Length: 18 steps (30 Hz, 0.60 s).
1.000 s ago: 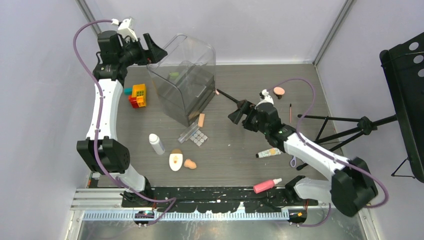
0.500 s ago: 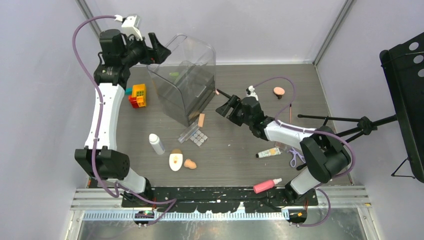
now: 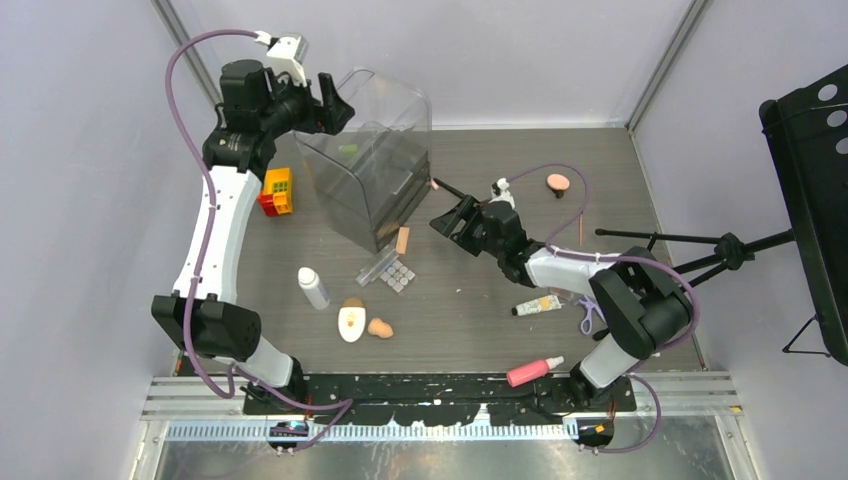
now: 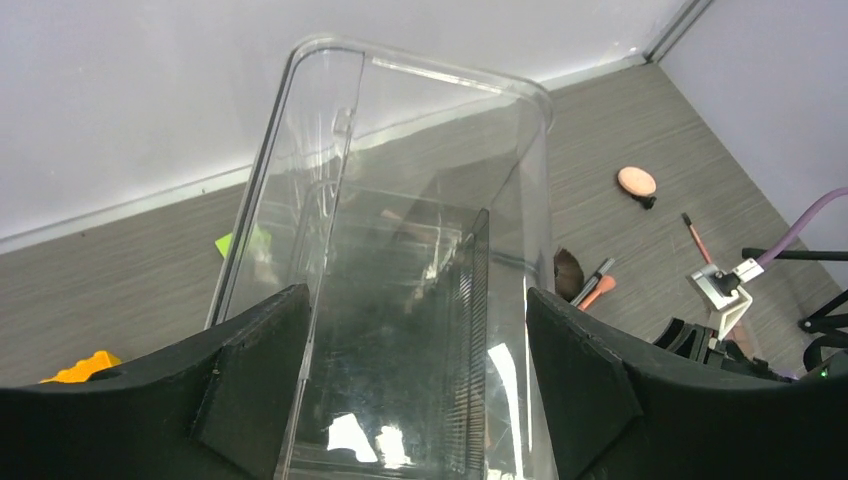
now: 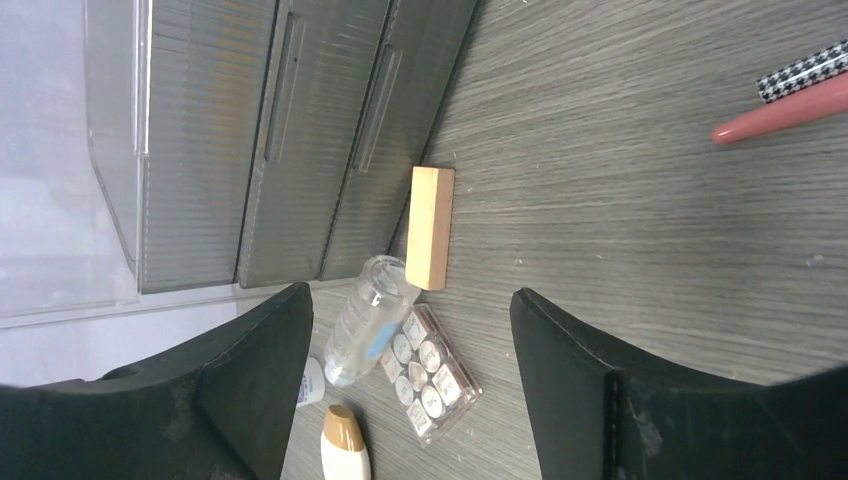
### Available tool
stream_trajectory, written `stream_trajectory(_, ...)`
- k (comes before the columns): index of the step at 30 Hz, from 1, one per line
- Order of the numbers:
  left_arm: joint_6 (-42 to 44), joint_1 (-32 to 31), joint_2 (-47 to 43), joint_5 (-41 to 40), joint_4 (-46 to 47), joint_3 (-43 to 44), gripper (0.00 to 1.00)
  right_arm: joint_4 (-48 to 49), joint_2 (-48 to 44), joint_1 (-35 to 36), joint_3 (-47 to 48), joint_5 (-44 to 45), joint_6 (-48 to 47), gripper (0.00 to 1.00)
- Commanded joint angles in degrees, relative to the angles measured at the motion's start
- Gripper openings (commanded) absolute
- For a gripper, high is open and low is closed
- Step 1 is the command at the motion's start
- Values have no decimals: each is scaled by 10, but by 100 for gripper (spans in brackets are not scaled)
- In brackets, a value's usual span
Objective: Organize the makeup
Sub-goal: Open the drawer in the storage box.
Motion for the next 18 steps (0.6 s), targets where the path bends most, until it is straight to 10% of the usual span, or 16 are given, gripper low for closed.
stream_trajectory(1,15,-7,3,-10,4,-13,81,73,25,1,8,-2,23,76)
stream_trajectory(18,46,-28,14,-112,-20,-40,80,134,83,1,18,-1,46,65)
